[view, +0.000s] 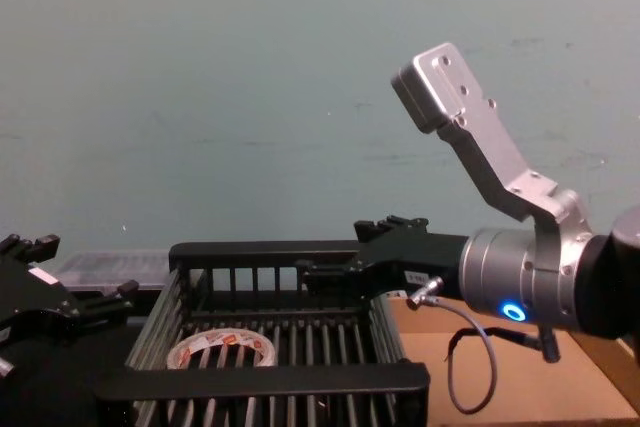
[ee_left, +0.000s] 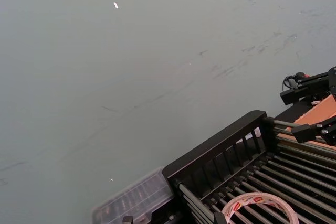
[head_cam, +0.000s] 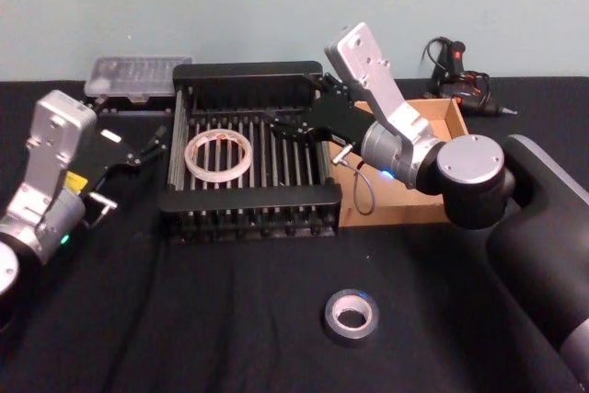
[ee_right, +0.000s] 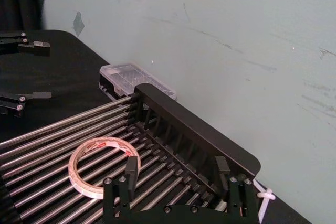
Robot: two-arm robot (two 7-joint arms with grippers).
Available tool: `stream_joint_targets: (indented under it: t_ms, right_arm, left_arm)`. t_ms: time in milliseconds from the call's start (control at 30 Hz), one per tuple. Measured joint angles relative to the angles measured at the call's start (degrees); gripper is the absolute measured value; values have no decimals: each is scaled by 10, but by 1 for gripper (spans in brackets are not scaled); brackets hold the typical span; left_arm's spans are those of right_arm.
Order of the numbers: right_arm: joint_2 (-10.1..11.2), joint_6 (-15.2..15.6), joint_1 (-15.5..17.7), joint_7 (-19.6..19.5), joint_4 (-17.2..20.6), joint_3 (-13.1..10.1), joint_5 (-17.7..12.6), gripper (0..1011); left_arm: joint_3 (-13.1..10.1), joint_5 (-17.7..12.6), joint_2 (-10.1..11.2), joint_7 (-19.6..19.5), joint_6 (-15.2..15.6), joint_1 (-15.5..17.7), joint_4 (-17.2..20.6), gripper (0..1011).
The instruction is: Pick up the white tape and place it into the black box , Pick up the silver tape and place it into the brown box.
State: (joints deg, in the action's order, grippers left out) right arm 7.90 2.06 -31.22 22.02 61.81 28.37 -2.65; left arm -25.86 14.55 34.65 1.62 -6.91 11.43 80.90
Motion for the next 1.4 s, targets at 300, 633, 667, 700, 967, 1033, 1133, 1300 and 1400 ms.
stream_joint_targets:
  t_ms: [300,633,667,700,967,1033,1133,1300,1400]
  right_arm:
    - [11,6,17,3,29,-5,-3,1000]
    - [32,19,63,-1,98,-18,-14,1000]
    - [34,20,67,-1,104,-19,-16,1000]
    - [37,23,75,-1,115,-22,-19,1000]
    - [55,21,117,-15,166,-39,-31,1000]
    - [60,20,133,-26,185,-44,-29,1000]
    - [68,20,154,-36,210,-51,-27,1000]
    - [80,28,185,-43,246,-67,-29,1000]
    - [87,35,203,-47,269,-75,-31,1000]
  left_arm:
    - [0,0,0,0,0,0,0,1001]
    - [0,0,0,0,0,0,0,1001]
    - [0,0,0,0,0,0,0,1001]
    - [0,0,0,0,0,0,0,1001]
    - [0,0,0,0,0,0,0,1001]
    - [0,0,0,0,0,0,0,1001]
    - [0,0,0,0,0,0,0,1001]
    - [0,0,0,0,0,0,0,1001]
    - [0,0,0,0,0,0,0,1001]
